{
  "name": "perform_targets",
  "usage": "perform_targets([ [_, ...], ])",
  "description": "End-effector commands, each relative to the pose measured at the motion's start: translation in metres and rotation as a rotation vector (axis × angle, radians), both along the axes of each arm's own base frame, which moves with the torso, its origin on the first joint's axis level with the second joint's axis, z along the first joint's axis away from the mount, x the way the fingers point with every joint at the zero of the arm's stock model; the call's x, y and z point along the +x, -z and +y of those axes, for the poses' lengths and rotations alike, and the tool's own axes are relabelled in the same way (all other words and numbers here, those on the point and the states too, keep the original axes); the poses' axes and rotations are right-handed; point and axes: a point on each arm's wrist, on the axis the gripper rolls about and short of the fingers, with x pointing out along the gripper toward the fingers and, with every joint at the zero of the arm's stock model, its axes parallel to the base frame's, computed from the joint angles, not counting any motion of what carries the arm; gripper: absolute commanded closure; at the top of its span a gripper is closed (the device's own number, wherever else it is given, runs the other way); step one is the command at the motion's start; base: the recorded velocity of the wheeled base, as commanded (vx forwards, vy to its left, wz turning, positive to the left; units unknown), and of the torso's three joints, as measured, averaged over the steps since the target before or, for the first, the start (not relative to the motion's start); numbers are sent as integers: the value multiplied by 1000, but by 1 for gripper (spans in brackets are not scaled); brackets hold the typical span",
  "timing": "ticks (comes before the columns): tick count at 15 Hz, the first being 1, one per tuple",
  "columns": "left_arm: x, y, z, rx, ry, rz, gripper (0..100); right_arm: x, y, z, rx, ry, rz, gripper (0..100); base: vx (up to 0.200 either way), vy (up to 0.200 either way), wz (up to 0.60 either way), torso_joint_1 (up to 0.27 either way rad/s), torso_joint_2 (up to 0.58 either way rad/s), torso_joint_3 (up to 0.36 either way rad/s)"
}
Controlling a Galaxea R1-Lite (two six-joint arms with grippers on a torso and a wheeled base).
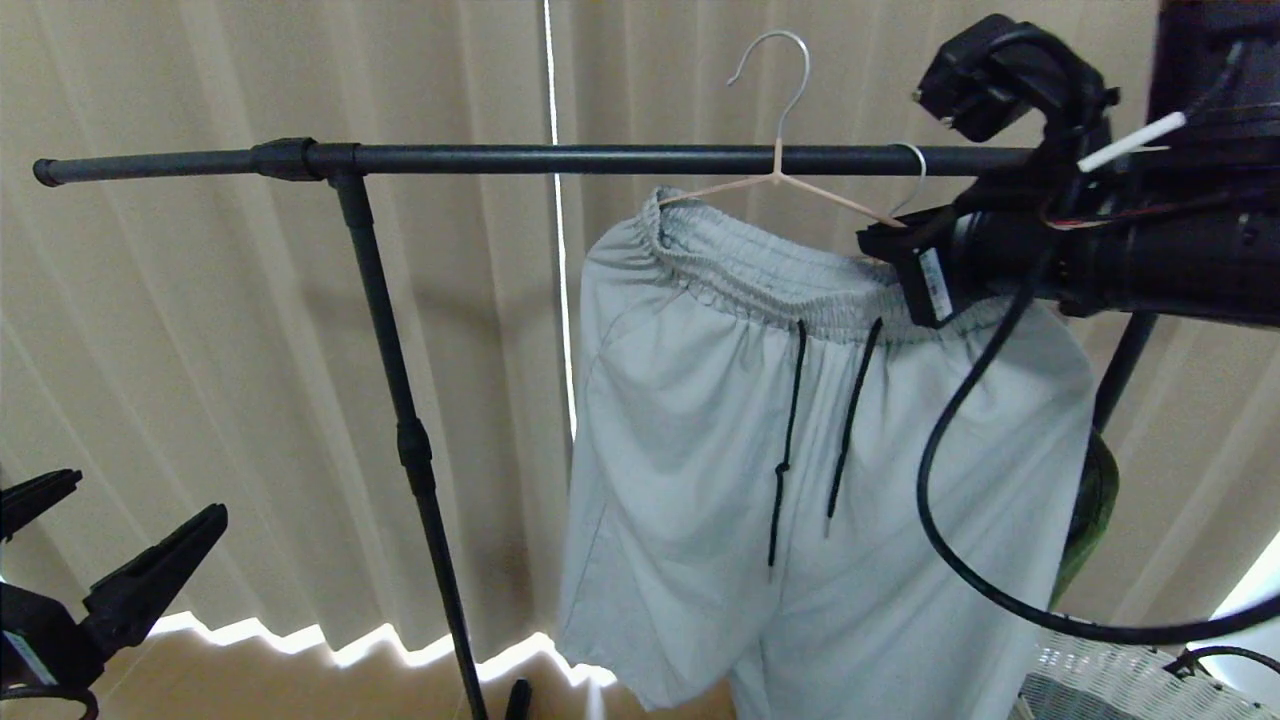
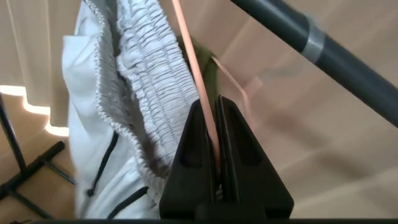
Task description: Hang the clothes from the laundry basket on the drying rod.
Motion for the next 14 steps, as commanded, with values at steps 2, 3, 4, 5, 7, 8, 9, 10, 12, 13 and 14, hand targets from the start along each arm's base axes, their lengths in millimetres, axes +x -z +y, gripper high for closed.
perform_targets([
  [2, 1, -2, -1, -3, 9, -5, 0, 49, 25, 27, -35, 20, 49, 100, 0, 0, 0, 0, 0, 0],
  [3, 0, -2, -1, -3, 9, -8, 0, 50, 27, 28, -37, 21, 54, 100, 0, 0, 0, 0, 0, 0],
  [4, 1, -3, -1, -1, 14, -10, 0, 50, 28, 28, -41, 22, 59, 100, 0, 0, 0, 0, 0, 0],
  [5, 1, -2, -2, -1, 22, -7, 0, 51, 31, 29, -50, 22, 74, 100, 0, 0, 0, 0, 0, 0],
  [7, 1, -2, -2, -1, 23, -5, 0, 52, 37, 30, -35, 33, 118, 100, 0, 0, 0, 0, 0, 0],
  [8, 1, -2, -2, -1, 23, -5, 0, 51, 38, 30, -29, 36, 135, 100, 0, 0, 0, 0, 0, 0],
  [9, 1, -2, -2, -1, 23, -4, 0, 51, 39, 30, -31, 37, 141, 100, 0, 0, 0, 0, 0, 0],
  [10, 1, -2, -2, -1, 23, -4, 0, 51, 39, 30, -31, 37, 141, 100, 0, 0, 0, 0, 0, 0],
  [12, 2, -2, -2, -1, 23, -2, 0, 51, 40, 31, -32, 36, 144, 100, 0, 0, 0, 0, 0, 0],
  [13, 2, -2, -2, -1, 22, -2, 0, 51, 40, 31, -30, 35, 143, 100, 0, 0, 0, 0, 0, 0],
  [14, 2, -2, -2, -1, 23, -2, 0, 51, 39, 31, -29, 35, 141, 100, 0, 0, 0, 0, 0, 0],
])
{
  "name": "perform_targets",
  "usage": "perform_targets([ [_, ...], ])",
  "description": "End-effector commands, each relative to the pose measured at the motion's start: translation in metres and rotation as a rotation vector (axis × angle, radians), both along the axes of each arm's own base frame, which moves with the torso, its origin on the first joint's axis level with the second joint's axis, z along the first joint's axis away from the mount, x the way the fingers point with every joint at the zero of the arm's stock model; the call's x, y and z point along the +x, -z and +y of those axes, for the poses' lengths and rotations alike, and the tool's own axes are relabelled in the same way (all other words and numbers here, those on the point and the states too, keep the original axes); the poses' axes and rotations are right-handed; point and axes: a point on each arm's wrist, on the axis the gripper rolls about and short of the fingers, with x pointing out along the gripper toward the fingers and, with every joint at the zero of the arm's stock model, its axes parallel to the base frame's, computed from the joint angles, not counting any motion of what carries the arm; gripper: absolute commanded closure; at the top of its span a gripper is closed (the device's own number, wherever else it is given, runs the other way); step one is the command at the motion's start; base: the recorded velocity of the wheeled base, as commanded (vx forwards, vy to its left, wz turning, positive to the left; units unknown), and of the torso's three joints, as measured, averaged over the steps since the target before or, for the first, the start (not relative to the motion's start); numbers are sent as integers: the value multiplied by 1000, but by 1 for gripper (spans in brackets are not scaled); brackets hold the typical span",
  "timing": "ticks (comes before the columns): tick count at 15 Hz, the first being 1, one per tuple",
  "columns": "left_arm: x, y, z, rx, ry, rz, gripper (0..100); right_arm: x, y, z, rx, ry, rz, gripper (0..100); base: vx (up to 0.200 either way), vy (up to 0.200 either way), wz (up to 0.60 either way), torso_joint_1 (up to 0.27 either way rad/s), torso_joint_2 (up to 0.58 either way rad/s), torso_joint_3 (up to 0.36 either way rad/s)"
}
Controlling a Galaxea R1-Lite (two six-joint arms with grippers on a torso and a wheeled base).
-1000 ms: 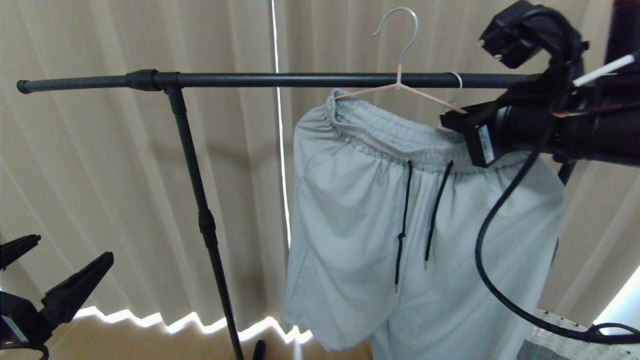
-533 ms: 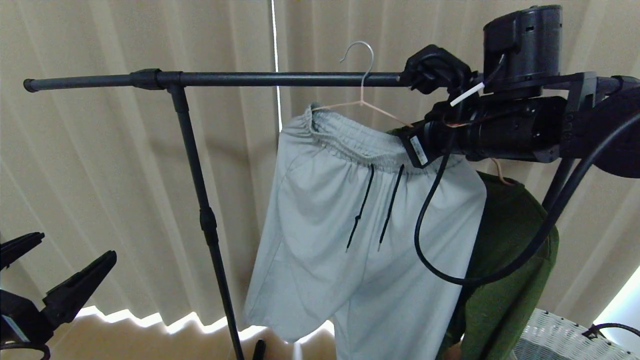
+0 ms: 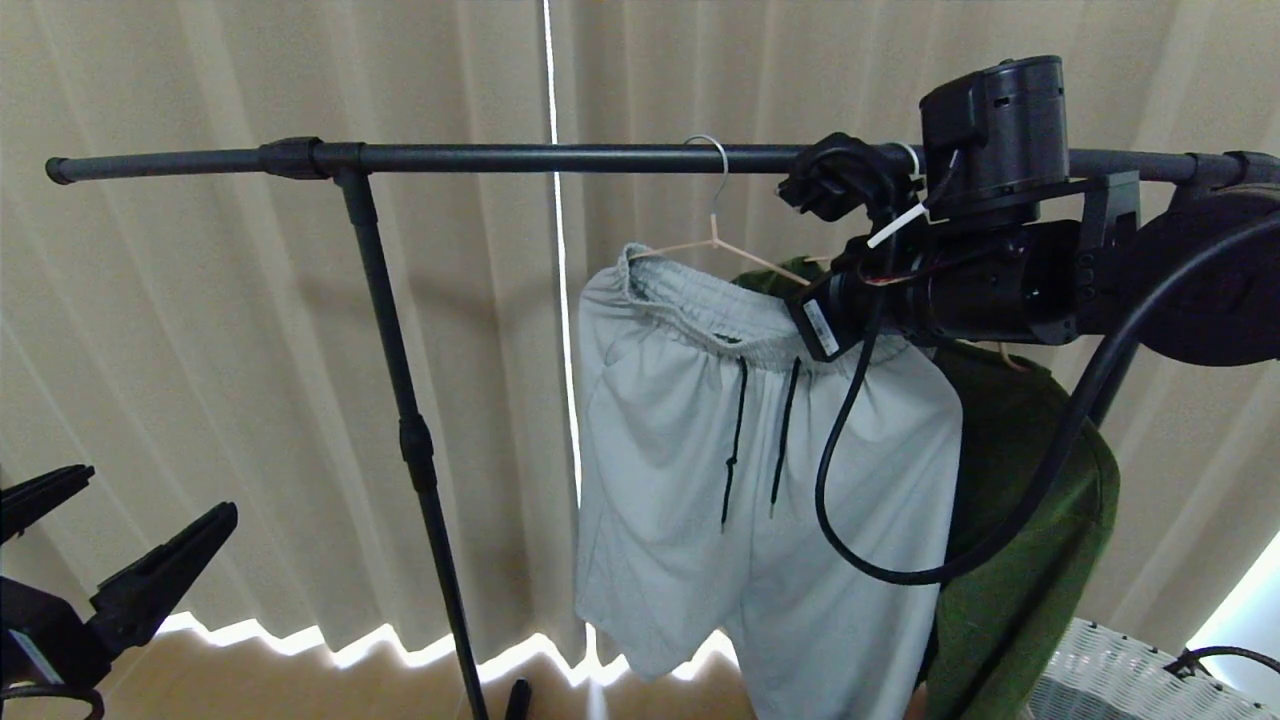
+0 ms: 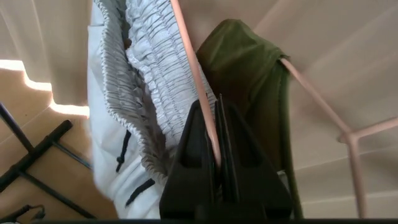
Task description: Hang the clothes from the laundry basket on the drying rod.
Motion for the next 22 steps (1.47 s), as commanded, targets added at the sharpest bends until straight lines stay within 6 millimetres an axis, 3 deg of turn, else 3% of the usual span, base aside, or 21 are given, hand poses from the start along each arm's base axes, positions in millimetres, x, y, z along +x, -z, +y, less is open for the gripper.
perform_targets([
  [1, 0, 0, 0, 0, -2, 1, 0, -1, -2, -1, 2, 0, -5, 100, 0, 0, 0, 0, 0, 0],
  [2, 0, 0, 0, 0, 0, 1, 0, -2, -2, -1, 3, 1, -4, 100, 0, 0, 0, 0, 0, 0],
  [3, 0, 0, 0, 0, 0, 1, 0, -3, -3, -1, 5, -1, -6, 0, 0, 0, 0, 0, 0, 0],
  [6, 0, 0, 0, 0, -2, 1, 0, -11, -5, -7, 23, 6, -7, 0, 0, 0, 0, 0, 0, 0],
  [11, -2, 0, 1, -1, -10, -5, 0, -49, -17, -23, 153, -36, -110, 0, 0, 0, 0, 0, 0, 0],
  [15, -7, -2, 1, -1, -13, -32, 0, -68, -17, -34, 219, -116, -180, 0, 0, 0, 0, 0, 0, 0],
  [16, -9, -2, 1, -3, -13, -37, 0, -79, -18, -41, 223, -116, -186, 0, 0, 0, 0, 0, 0, 0],
  [19, -26, -9, 3, -10, -30, -127, 0, -135, -22, -78, 205, -122, -252, 0, 0, 0, 0, 0, 0, 0],
  [22, -43, 0, 7, -20, -95, -158, 0, -191, -5, -118, 197, -113, -304, 0, 0, 0, 0, 0, 0, 0],
])
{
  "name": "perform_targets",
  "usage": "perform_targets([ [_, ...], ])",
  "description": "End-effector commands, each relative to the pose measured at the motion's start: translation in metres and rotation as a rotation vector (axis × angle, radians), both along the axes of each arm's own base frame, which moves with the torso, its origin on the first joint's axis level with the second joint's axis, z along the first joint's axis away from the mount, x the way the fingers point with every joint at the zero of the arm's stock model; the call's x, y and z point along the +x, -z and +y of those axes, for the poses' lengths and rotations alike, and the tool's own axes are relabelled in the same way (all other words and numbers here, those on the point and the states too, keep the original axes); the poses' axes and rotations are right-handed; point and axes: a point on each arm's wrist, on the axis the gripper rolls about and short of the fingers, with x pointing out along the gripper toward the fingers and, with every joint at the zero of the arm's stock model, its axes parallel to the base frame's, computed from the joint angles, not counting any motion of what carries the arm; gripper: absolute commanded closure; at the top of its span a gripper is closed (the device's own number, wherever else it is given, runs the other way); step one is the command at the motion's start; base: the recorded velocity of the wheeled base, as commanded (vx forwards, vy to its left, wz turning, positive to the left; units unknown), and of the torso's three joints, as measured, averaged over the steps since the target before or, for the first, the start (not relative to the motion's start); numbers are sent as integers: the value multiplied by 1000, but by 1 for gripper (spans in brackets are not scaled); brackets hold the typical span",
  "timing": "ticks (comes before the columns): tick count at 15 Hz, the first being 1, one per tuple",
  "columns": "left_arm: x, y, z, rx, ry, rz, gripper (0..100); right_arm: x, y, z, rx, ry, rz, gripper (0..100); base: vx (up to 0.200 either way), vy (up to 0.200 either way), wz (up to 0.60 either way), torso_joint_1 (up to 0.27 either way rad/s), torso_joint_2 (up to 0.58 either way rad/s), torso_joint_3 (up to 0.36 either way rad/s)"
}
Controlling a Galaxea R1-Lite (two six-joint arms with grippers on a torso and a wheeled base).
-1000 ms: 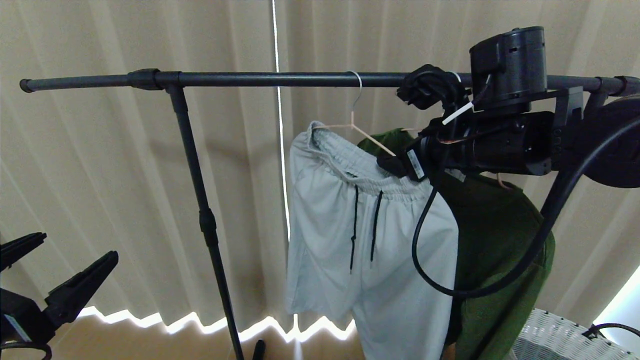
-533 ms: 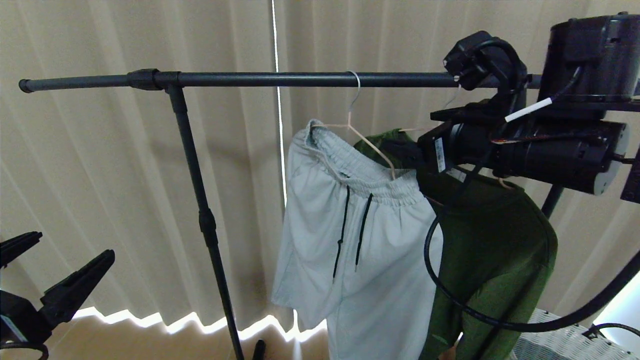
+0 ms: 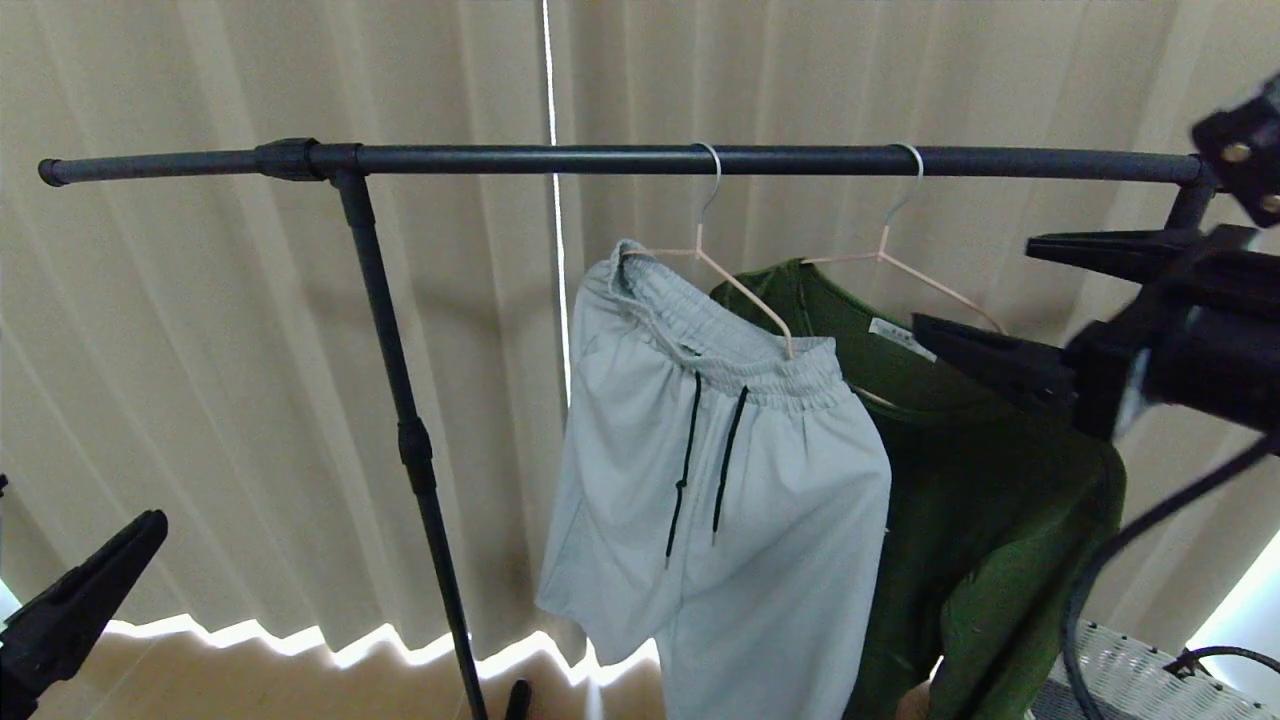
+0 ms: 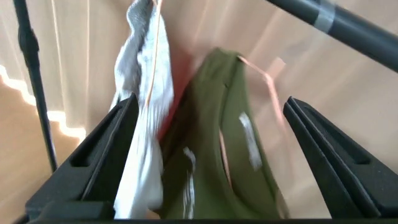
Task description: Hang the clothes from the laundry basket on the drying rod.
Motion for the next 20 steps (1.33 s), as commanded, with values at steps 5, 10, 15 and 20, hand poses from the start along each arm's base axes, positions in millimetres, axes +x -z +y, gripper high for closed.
perform_targets([
  [5, -28, 9, 8, -20, -181, -67, 0, -121, 48, -85, 61, 94, -158, 0, 0, 0, 0, 0, 0, 0],
  [10, -44, 44, 5, -63, -178, 11, 0, -160, 115, -106, 0, 293, -53, 0, 0, 0, 0, 0, 0, 0],
  [15, -67, 74, 1, -113, -168, 4, 0, -175, 140, -109, -59, 531, 137, 0, 0, 0, 0, 0, 0, 0],
  [20, -84, 99, -1, -220, -181, 58, 0, -186, 171, -107, -65, 650, 194, 0, 0, 0, 0, 0, 0, 0],
])
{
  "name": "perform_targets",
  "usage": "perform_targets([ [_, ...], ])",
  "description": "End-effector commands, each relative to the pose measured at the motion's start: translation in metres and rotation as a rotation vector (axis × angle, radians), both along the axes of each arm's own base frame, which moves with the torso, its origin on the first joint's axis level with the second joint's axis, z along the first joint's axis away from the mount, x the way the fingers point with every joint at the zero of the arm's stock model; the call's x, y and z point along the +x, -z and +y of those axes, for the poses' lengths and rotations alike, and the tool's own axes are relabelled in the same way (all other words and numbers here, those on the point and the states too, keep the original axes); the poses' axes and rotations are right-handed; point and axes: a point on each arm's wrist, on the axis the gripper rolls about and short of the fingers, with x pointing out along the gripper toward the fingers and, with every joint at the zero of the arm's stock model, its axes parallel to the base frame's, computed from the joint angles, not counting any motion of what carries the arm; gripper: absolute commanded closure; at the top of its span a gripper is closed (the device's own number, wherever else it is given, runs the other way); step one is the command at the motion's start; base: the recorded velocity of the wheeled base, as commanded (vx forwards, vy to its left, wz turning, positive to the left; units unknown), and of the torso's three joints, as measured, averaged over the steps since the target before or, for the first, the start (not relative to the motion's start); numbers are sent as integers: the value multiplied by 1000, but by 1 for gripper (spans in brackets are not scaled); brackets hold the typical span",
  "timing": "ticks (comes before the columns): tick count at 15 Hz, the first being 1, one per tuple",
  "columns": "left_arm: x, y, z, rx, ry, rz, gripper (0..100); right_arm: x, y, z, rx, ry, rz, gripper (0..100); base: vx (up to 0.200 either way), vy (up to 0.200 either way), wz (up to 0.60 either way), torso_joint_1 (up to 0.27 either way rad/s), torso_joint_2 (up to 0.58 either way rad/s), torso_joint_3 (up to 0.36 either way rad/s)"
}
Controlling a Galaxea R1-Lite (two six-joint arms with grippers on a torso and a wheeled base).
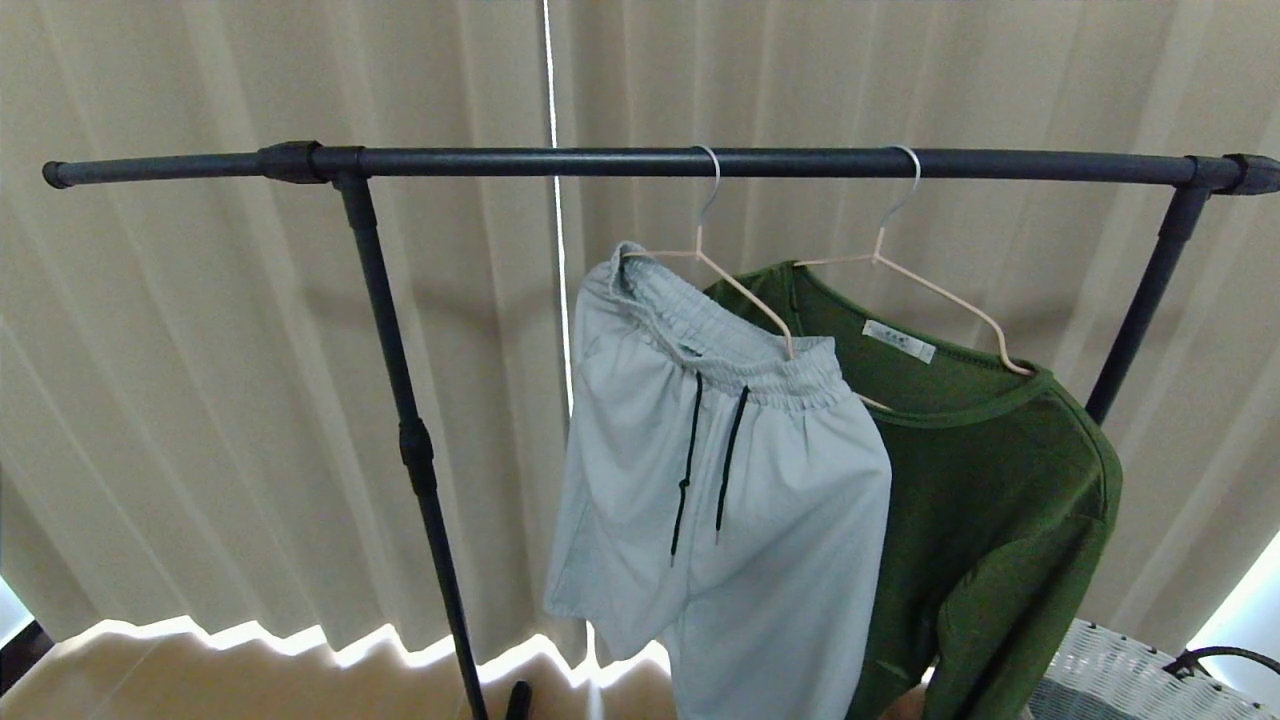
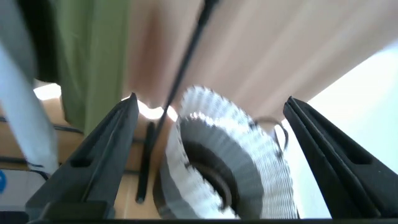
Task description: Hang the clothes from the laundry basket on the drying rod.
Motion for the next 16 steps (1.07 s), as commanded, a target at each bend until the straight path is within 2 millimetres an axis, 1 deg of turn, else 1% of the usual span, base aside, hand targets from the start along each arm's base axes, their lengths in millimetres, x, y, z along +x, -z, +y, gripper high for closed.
perform_targets([
  [1, -5, 3, -1, -11, -2, -45, 0, -9, 23, 1, -2, 39, -19, 0, 0, 0, 0, 0, 0, 0],
  [2, -5, 3, -1, -8, -2, -45, 0, -10, 27, 2, -2, 44, -27, 0, 0, 0, 0, 0, 0, 0],
  [6, -5, 3, -2, -1, 32, -43, 0, -16, 29, 2, 8, 66, -94, 0, 0, 0, 0, 0, 0, 0],
  [10, -5, 4, -3, 138, 116, -26, 0, -17, 29, 3, 11, 79, -104, 0, 0, 0, 0, 0, 0, 0],
  [11, -5, 4, -2, 151, 186, -31, 0, -17, 30, 3, 41, 91, -107, 0, 0, 0, 0, 0, 0, 0],
  [13, -6, 4, 0, 145, 326, -47, 0, -18, 30, 3, 75, 103, -111, 0, 0, 0, 0, 0, 0, 0],
  [14, -6, 4, 0, 136, 312, -49, 0, -17, 31, 3, 115, 115, -119, 0, 0, 0, 0, 0, 0, 0],
  [15, -7, 4, 1, 75, 289, -51, 0, -17, 33, 3, 161, 115, -128, 0, 0, 0, 0, 0, 0, 0],
  [16, -8, 4, 1, 4, 253, -69, 0, -16, 33, 3, 170, 110, -129, 0, 0, 0, 0, 0, 0, 0],
])
